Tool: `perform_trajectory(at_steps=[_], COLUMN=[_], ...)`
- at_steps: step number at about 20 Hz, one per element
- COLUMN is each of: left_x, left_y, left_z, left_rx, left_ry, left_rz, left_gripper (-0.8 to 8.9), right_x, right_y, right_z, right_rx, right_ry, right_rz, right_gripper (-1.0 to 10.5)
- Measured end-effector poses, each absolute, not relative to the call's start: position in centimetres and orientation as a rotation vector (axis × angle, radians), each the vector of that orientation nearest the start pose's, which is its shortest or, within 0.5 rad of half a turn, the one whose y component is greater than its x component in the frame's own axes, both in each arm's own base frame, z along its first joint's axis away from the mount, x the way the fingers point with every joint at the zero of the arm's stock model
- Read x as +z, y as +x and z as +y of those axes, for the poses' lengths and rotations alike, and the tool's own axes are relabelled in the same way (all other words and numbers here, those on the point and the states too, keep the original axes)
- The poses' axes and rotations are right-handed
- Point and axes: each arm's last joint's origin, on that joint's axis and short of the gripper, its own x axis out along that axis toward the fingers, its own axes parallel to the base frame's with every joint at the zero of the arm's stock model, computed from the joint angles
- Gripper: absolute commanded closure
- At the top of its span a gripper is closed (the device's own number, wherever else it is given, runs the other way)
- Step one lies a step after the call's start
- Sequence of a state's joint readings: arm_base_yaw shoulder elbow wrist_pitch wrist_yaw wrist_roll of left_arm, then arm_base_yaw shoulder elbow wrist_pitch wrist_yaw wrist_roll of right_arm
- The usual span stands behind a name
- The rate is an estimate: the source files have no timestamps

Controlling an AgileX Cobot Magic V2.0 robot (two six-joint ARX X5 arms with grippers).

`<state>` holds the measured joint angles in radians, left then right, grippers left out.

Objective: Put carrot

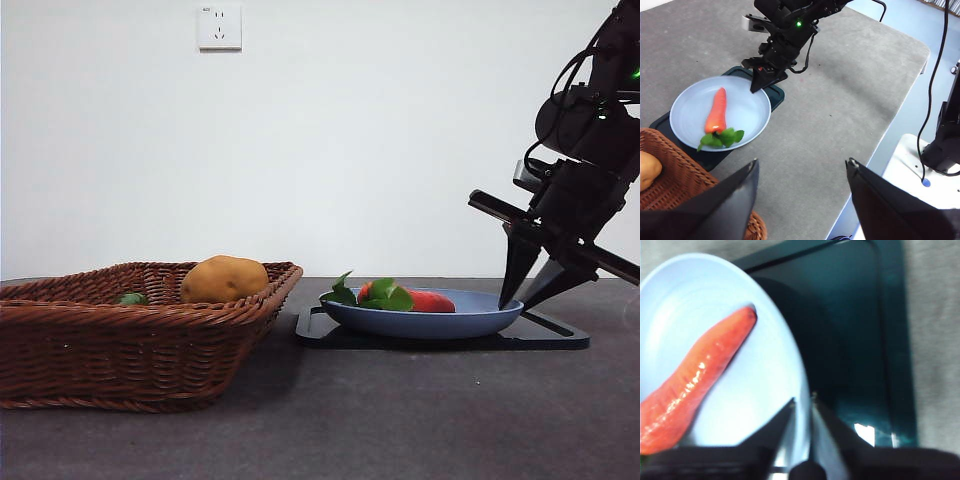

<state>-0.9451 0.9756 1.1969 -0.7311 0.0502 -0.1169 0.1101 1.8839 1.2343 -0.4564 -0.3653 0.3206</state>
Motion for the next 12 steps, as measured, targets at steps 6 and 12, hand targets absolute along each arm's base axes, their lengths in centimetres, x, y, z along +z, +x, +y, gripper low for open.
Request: perform_trajectory(at_steps=[6,12], left_x=[39.0,39.9], left_y=[11.0,13.5], left_z=[-14.7,-16.5], left_rx=[-0.791,-0.479], left_ry=[0.136,0.170], left_rz=[0.478,0.240], left_gripper=[5.04,5.62], right_x=[17.1,25.4], right_y=[37.1,34.2], right_z=[5.1,4.9], right_rx=[0.249,0.307], right_ry=[0.421,0.386], right_rz=[1.170,0.949], right_gripper=[7.3,7.8])
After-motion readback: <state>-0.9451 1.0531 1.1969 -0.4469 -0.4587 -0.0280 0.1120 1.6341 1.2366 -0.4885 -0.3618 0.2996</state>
